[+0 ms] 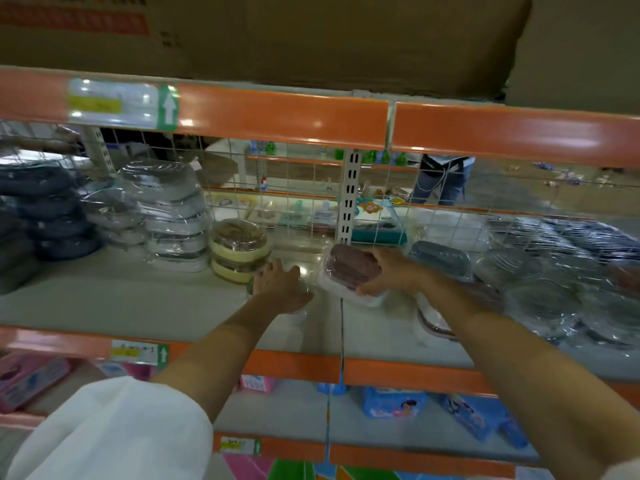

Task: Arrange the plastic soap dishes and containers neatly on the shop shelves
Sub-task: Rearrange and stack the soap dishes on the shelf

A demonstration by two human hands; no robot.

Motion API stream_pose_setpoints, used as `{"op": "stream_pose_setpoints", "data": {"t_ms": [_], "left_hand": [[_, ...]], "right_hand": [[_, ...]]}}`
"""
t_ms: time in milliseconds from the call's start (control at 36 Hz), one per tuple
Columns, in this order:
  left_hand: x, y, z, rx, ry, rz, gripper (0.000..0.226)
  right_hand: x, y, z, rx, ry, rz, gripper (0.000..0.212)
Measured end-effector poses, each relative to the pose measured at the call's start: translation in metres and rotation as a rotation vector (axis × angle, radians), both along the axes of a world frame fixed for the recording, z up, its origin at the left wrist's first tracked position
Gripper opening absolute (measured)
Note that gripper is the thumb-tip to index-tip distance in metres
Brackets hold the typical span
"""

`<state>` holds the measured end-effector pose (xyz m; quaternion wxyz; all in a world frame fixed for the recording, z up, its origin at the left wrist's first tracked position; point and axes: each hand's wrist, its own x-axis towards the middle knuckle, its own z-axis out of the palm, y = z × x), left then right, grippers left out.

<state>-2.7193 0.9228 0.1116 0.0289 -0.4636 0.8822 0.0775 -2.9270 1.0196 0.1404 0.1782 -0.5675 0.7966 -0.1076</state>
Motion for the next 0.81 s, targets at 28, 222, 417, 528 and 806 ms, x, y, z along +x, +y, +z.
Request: {"op": "stream_pose_setpoints", "data": {"t_ms": [28, 222, 417, 528, 806], "left_hand": [[0.001, -0.001, 0.000, 0.004, 0.010, 0.003, 0.064], [0.011, -0.010, 0.003, 0.004, 0.025, 0.026, 0.067], [0.033, -0.026, 0.000, 0.010, 0.093, 0.137, 0.066], [0.047, -0.033, -0.006, 0.026, 0.185, 0.191, 0.064], [0.048, -0.027, -0.008, 0.113, 0.105, 0.236, 0.043]], "right_hand": [[0.000, -0.004, 0.002, -0.036, 0.011, -0.021, 0.086], [-0.005, -0.037, -0.004, -0.069, 0.104, -0.158, 0.095], [-0.005, -0.058, -0.018, -0.093, 0.029, -0.255, 0.090], [-0.012, -0.061, -0.022, -0.087, 0.069, -0.235, 0.069], [-0.012, -0.049, -0.019, -0.052, 0.207, -0.264, 0.079]]}}
